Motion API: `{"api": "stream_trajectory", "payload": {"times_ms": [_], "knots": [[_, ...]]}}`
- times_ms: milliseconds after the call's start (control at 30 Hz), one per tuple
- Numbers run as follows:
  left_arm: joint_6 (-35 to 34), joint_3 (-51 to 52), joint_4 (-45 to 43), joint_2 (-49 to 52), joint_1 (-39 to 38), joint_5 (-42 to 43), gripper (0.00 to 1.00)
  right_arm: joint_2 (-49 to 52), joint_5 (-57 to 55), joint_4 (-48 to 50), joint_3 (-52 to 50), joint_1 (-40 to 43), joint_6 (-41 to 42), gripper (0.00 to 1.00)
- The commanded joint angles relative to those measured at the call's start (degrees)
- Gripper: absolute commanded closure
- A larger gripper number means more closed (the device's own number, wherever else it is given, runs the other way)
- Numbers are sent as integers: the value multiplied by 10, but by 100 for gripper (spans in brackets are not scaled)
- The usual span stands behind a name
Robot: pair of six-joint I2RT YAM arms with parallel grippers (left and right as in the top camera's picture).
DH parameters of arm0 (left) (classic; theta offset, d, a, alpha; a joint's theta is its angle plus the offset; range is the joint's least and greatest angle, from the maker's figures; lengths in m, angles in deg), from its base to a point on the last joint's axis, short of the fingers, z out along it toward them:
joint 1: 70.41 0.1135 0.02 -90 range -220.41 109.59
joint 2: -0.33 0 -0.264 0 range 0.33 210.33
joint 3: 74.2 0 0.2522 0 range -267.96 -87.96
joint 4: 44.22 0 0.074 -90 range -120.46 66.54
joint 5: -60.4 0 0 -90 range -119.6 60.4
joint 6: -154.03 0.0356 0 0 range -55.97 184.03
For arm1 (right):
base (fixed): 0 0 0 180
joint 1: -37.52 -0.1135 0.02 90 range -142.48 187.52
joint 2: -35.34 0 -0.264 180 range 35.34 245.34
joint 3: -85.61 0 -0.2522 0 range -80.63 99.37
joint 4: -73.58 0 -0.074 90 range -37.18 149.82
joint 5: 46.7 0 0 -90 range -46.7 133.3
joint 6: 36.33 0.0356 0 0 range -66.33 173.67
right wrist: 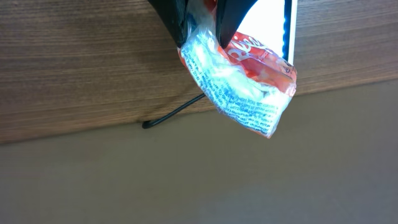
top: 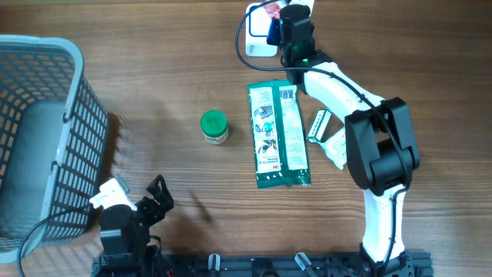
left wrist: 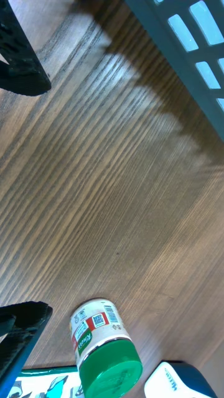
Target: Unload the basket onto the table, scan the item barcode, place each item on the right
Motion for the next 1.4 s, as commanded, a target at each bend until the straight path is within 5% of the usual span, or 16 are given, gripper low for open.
{"api": "stream_trajectory", "payload": {"times_ms": [0,333,533,833,1100,1133,1167,1200,1367], "knots": [[-3,2,0,-4,-3,-1,0,11,-16,-2,17,-19,-19,95],[-3,2,0,-4,-3,-1,0,-69,-48,-171,17,-12,24,96],[-3,2,0,-4,-3,-1,0,-148,-301,-377,17,42,60,96],[-3,2,0,-4,-3,-1,0,-135,-347,-426,5,336,69,96],[-3,2,0,-4,-3,-1,0,-56,-123,-417,5,572,54,94],[-3,2,0,-4,-3,-1,0,-58,-117,-411,6,586,54,64],[-3,2,0,-4,-3,-1,0,-61,-110,-412,12,594,53,23],[-3,2,0,-4,-3,-1,0,-64,-92,-416,17,596,52,5],[-3,2,0,-4,-3,-1,0,-131,157,-439,22,578,53,1]]}}
